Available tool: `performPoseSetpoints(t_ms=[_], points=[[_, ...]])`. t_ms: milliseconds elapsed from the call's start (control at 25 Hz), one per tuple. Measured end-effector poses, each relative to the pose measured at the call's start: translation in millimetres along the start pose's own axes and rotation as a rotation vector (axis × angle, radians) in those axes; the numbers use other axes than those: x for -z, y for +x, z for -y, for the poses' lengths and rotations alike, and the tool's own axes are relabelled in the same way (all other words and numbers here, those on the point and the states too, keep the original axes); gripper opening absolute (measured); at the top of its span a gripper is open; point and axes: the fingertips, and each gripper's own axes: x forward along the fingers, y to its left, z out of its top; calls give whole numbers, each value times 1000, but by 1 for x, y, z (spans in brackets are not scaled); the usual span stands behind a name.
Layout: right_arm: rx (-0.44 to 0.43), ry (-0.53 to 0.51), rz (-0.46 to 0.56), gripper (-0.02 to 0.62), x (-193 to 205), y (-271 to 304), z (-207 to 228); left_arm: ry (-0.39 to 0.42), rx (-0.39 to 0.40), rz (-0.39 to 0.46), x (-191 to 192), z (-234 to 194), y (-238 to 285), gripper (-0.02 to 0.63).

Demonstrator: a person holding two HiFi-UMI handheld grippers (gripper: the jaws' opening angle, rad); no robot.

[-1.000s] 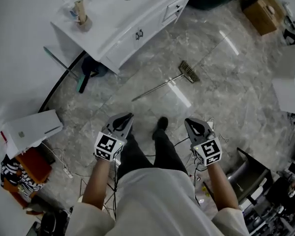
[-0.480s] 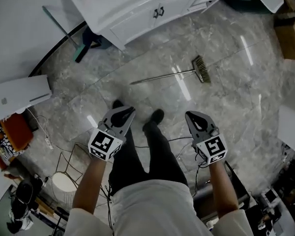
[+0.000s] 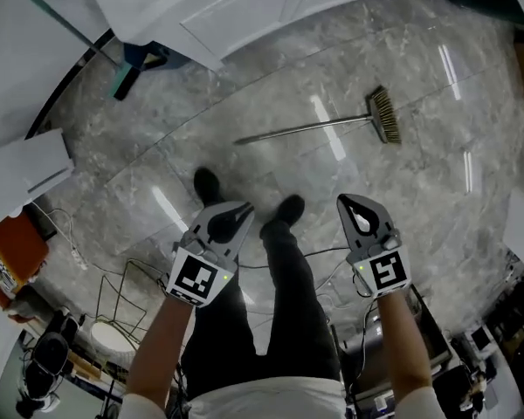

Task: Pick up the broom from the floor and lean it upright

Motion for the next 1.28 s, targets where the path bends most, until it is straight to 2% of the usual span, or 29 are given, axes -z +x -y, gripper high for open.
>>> performPoseSetpoints(t_ms=[80,160,440,720,1040,1280], points=[[42,27,10,2,22,32,12,-4,11,4,17,-18,18,21],[43,26,6,2,48,64,19,2,35,-4,40,-32,37,21],[-33,-30,-52,2,137,163,9,72,99,-29,131,-70,85,21],[-102,-106,-85,3,196,238,16,94,130,-95,213,-94,122,21],[-181,-233,-124,32,260,312,31,123,224,-131,289,-118,164,21],[-286,-399,-208,51,317,354,47,195,298,-148,322,-144,199,21]])
